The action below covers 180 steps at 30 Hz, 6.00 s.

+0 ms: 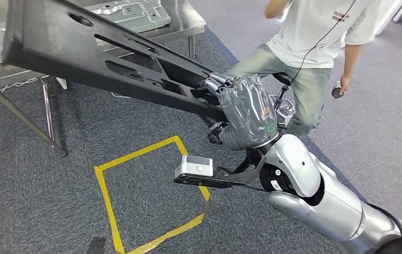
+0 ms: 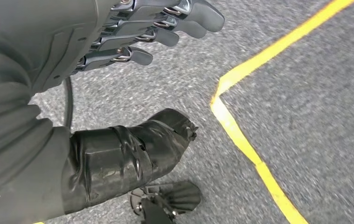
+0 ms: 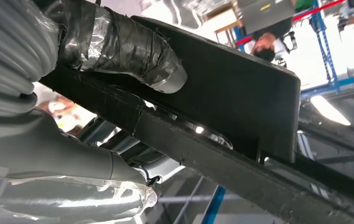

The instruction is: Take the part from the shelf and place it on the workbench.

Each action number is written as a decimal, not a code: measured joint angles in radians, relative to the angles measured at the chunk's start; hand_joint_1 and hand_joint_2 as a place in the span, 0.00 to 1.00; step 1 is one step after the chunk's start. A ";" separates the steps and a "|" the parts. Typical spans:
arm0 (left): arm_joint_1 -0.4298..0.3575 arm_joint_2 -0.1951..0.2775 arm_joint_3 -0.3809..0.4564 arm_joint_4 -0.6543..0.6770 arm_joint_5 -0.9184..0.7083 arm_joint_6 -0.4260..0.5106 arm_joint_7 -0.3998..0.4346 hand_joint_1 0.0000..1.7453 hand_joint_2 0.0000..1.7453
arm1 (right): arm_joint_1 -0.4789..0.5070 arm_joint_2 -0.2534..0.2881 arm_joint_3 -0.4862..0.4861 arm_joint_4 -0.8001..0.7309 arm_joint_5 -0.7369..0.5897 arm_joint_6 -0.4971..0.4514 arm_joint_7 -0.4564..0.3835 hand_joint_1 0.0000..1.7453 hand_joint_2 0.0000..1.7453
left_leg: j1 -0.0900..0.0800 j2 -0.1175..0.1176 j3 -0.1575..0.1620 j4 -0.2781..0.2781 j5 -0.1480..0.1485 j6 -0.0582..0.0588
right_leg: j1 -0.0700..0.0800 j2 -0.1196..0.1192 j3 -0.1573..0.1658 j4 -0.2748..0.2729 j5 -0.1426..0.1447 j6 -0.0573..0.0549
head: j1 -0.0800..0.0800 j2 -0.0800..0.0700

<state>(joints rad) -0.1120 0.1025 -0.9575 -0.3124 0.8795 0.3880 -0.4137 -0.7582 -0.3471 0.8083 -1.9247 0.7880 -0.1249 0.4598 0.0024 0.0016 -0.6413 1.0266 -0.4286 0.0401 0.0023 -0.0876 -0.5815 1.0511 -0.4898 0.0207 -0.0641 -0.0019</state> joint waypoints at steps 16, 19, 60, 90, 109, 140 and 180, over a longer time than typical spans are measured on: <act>0.005 0.000 0.000 0.000 0.000 0.000 -0.006 0.00 1.00 | 0.001 -0.002 0.008 -0.008 -0.053 -0.002 -0.011 1.00 1.00 | 0.009 -0.100 -0.033 0.041 -0.018 -0.028 | -0.015 0.130 -0.008 -0.036 0.049 -0.027 | 0.001 0.000; 0.001 0.000 0.000 0.000 0.000 0.001 -0.007 0.00 1.00 | 0.001 -0.002 0.008 -0.008 -0.082 -0.004 -0.012 1.00 1.00 | 0.010 -0.021 -0.118 0.210 -0.097 -0.037 | -0.009 0.086 -0.003 -0.041 0.047 -0.038 | -0.002 0.000; 0.010 0.004 0.000 0.000 0.012 -0.008 0.007 0.00 1.00 | 0.036 -0.043 -0.092 0.151 -0.238 -0.315 0.146 1.00 1.00 | 0.011 -0.002 -0.008 0.036 -0.015 -0.040 | -0.008 0.084 -0.006 -0.034 0.037 -0.023 | 0.001 0.000; 0.012 0.002 0.000 0.000 0.011 -0.002 0.016 0.00 1.00 | 0.081 -0.060 -0.191 0.135 -0.180 -0.380 0.112 1.00 1.00 | 0.000 -0.010 -0.036 0.067 -0.008 -0.018 | 0.000 0.088 0.014 -0.031 0.021 -0.035 | 0.011 0.000; 0.006 -0.001 0.000 0.000 0.009 -0.005 0.026 0.00 1.00 | 0.091 -0.065 -0.198 0.132 -0.183 -0.351 0.124 1.00 1.00 | -0.001 -0.018 0.111 -0.013 -0.092 -0.016 | -0.013 0.090 -0.079 -0.016 0.082 -0.009 | 0.016 0.000; 0.001 0.006 -0.001 -0.001 0.000 -0.003 0.040 0.00 1.00 | 0.103 -0.068 -0.198 0.133 -0.179 -0.334 0.112 1.00 1.00 | 0.005 -0.018 0.108 -0.005 -0.097 -0.024 | -0.027 0.092 -0.094 -0.003 0.083 0.004 | 0.034 0.000; 0.013 0.008 -0.001 -0.001 0.003 0.004 0.044 0.00 1.00 | 0.138 -0.086 -0.209 0.151 -0.166 -0.283 0.106 1.00 1.00 | 0.002 -0.009 -0.087 0.227 -0.122 -0.037 | -0.009 0.095 0.001 -0.032 0.037 -0.038 | 0.033 0.000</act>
<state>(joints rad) -0.0989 0.1108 -0.9587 -0.3136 0.8826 0.3919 -0.3695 -0.6198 -0.4330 0.5989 -1.7741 0.6218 -0.4080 0.5662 0.0041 -0.0072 -0.7284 1.2534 -0.5509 0.0033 -0.0072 0.0078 -0.5806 1.0188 -0.4530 -0.0172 -0.0312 -0.0019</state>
